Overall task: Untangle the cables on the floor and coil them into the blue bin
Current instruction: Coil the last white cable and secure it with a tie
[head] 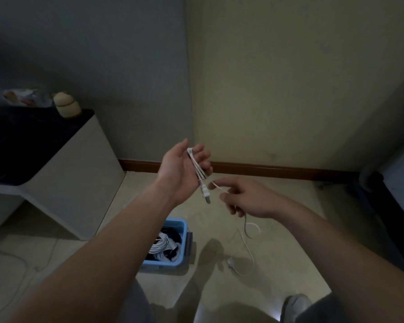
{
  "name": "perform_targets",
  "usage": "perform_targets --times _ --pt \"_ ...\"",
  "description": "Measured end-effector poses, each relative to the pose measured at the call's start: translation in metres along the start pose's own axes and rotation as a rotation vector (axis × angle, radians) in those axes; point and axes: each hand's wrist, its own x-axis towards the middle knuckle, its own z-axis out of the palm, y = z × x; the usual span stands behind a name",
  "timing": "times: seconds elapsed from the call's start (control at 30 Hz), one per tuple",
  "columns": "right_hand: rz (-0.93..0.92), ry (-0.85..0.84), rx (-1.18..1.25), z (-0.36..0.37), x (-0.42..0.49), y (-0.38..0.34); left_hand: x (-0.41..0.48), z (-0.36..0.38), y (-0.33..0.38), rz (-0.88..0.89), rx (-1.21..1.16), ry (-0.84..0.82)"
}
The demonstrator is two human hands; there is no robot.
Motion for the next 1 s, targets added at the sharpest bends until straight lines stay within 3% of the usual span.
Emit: perform_targets --times 0.2,0.47,0.67,0.83,1.0 --pt "-0.041 0.022 -0.133 -0.002 0.0 -0.006 0.0 0.006 -0.004 0.059 0.036 0.083" --pt "-0.019 0.066 -0.047 -0.003 -0.007 -0.017 0.003 0.008 -0.015 0.096 0.408 0.083" --pt "-0.127 0.039 0.221 -0.002 -0.012 -0.021 0.005 0.008 -0.026 0.135 0.7 0.024" --pt "-0.196 0.21 0.232 -0.008 -0.015 -0.019 0.002 0.008 -0.032 -0.001 0.885 -0.255" --pt "-0.187 0.489 0.216 -0.017 -0.009 -0.01 0.01 0.001 -0.027 -0.13 0.832 -0.36"
